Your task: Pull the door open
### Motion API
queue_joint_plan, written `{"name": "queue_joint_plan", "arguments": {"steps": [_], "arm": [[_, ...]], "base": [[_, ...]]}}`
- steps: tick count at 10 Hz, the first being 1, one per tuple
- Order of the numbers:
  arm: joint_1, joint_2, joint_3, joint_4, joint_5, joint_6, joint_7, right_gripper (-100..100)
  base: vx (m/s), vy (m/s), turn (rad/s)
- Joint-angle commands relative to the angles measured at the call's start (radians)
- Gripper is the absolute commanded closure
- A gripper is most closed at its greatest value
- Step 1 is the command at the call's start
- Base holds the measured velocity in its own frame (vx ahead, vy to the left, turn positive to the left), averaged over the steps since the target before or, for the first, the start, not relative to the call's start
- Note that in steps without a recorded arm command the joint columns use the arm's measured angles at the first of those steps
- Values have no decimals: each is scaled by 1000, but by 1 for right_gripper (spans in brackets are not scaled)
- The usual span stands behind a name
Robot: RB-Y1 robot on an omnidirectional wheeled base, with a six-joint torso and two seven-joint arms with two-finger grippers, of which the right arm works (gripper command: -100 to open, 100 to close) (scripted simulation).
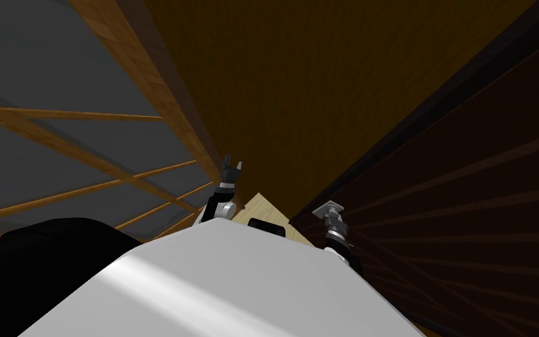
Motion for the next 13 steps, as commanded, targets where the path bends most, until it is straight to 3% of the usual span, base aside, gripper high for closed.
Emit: {"name": "queue_joint_plan", "arguments": {"steps": [1,7,9,13], "arm": [[2,-10,14,-1,4,4,-15,100],[2,-64,56,-10,20,9,-77,100],[3,-68,55,-9,20,9,-78,100],[-1,-103,90,-7,43,3,-123,100]], "base": [[-210,-16,105],[-220,-5,115],[-168,-10,60],[-231,-25,132]]}}
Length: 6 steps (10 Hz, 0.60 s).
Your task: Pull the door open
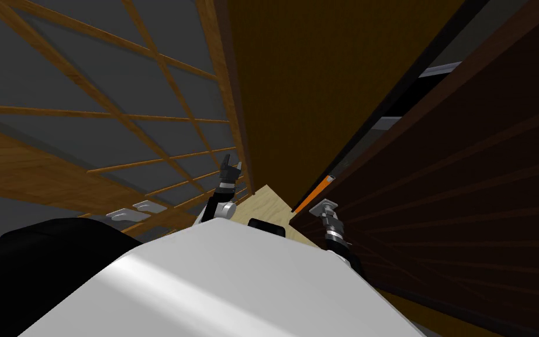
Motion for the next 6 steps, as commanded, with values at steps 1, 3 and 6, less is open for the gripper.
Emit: {"name": "queue_joint_plan", "arguments": {"steps": [1,3,6], "arm": [[1,-12,14,-1,9,-3,-17,100],[-2,-28,28,-1,20,-7,-37,100],[-3,-36,34,-1,24,-6,-44,100]], "base": [[-219,-48,117],[-229,-6,120],[-193,-26,82]]}}
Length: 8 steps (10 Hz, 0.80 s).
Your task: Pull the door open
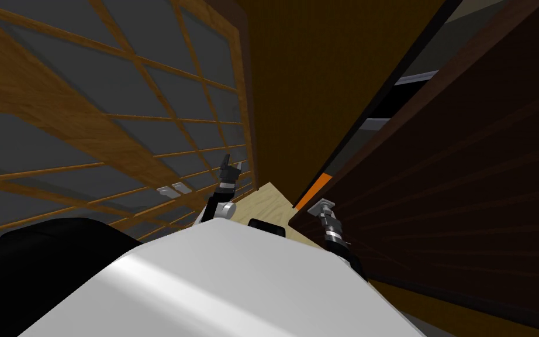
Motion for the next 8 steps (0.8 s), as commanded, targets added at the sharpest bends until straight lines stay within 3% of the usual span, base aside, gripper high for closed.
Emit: {"name": "queue_joint_plan", "arguments": {"steps": [1,8], "arm": [[-1,-13,9,2,7,-7,-15,100],[-4,-73,52,11,36,-37,-84,100]], "base": [[-159,-13,125],[-250,-34,143]]}}
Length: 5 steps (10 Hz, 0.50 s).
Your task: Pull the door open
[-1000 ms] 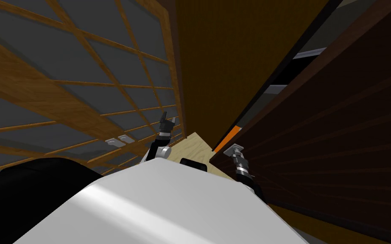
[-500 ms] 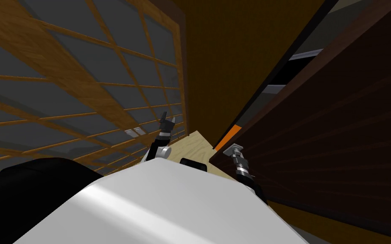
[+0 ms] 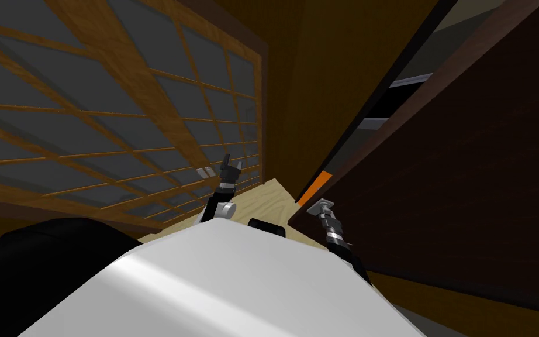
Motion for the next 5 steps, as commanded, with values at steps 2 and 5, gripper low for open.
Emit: {"name": "queue_joint_plan", "arguments": {"steps": [2,5], "arm": [[2,-11,12,3,6,-5,-14,100],[2,-31,26,6,14,-20,-37,100]], "base": [[-121,-22,78],[-210,-44,129]]}}
